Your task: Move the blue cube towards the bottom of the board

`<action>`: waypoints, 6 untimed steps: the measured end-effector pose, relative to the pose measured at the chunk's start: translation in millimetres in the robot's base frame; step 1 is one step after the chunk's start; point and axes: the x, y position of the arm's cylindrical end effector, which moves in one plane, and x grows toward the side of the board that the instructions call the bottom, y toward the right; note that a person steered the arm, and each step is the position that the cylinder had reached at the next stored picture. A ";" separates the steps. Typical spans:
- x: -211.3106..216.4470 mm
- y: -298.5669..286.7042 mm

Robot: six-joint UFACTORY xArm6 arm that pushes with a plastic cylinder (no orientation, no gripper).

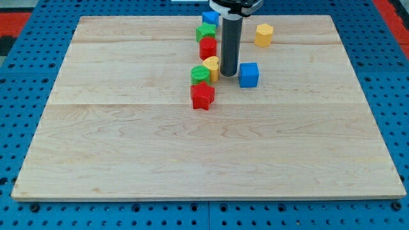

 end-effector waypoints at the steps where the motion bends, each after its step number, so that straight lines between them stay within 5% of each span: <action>1: 0.0 -7.5; 6: -11.9 -23.4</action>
